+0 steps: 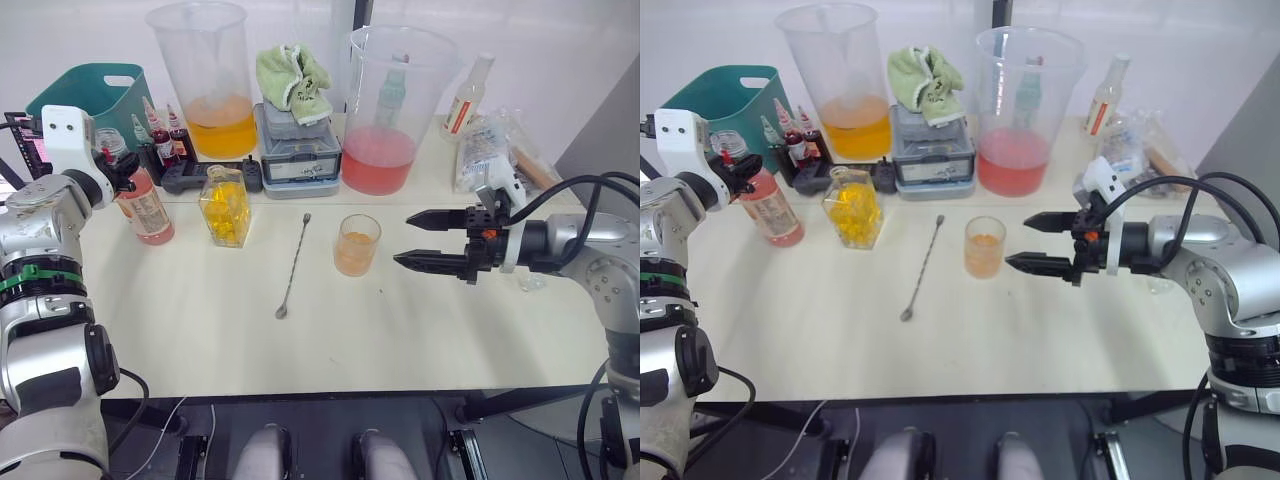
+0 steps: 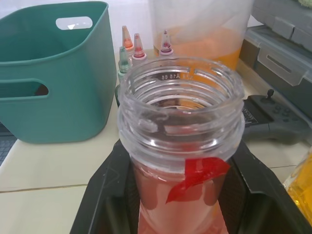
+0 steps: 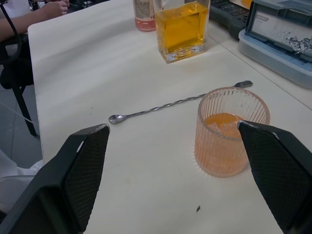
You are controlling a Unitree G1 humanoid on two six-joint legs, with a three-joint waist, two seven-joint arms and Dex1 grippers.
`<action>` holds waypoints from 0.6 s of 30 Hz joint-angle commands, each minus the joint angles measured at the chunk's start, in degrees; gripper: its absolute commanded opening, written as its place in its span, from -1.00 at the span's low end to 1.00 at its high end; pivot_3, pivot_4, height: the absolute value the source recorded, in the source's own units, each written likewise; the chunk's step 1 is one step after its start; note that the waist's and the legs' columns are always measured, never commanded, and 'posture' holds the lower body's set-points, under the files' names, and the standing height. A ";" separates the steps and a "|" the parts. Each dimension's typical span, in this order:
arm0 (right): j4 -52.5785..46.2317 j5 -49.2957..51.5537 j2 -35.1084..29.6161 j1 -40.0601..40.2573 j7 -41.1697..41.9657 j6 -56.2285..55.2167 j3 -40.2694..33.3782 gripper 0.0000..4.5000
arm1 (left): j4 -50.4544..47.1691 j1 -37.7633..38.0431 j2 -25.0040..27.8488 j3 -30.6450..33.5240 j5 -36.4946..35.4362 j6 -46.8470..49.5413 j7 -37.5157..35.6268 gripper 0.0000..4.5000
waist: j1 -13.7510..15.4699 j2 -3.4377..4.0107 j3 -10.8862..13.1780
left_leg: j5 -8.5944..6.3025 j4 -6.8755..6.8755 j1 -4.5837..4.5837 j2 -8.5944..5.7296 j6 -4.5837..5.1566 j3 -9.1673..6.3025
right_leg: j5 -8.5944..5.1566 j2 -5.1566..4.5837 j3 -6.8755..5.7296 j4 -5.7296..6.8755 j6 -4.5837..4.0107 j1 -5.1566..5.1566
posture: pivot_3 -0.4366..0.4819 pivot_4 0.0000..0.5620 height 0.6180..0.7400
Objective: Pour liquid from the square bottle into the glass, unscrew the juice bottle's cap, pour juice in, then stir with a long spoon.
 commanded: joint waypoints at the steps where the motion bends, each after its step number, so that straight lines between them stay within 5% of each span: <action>1: -2.21 1.31 -1.28 0.63 -0.63 0.32 -2.83 0.98 | -1.90 -1.15 0.86 0.71 -0.31 -4.05 -0.56 -0.31 | 0.00 0.00 0.00 | 0.00 0.00 0.00 0.00 0.00 0.00 | 0.00 0.00 0.00 0.00 0.00 0.00 | -0.05 -0.47 1.00; 14: -2.54 1.41 -1.19 0.47 -1.40 0.49 -2.46 0.98 | -7.68 6.67 0.35 3.20 -3.00 -4.07 -0.50 -0.31 | -0.01 0.00 -0.01 | 0.00 0.02 0.03 0.01 0.00 -0.01 | 0.00 -0.02 0.02 -0.01 0.00 0.01 | -0.05 -0.47 1.00; 18: -2.04 1.09 -1.28 0.13 -1.11 0.19 -2.19 1.00 | -8.47 6.83 0.70 3.69 -3.68 -3.70 -0.23 0.39 | -0.02 0.00 -0.01 | 0.00 0.02 0.03 0.00 0.00 0.00 | 0.00 -0.02 0.02 -0.01 0.00 0.01 | -0.05 -0.47 1.00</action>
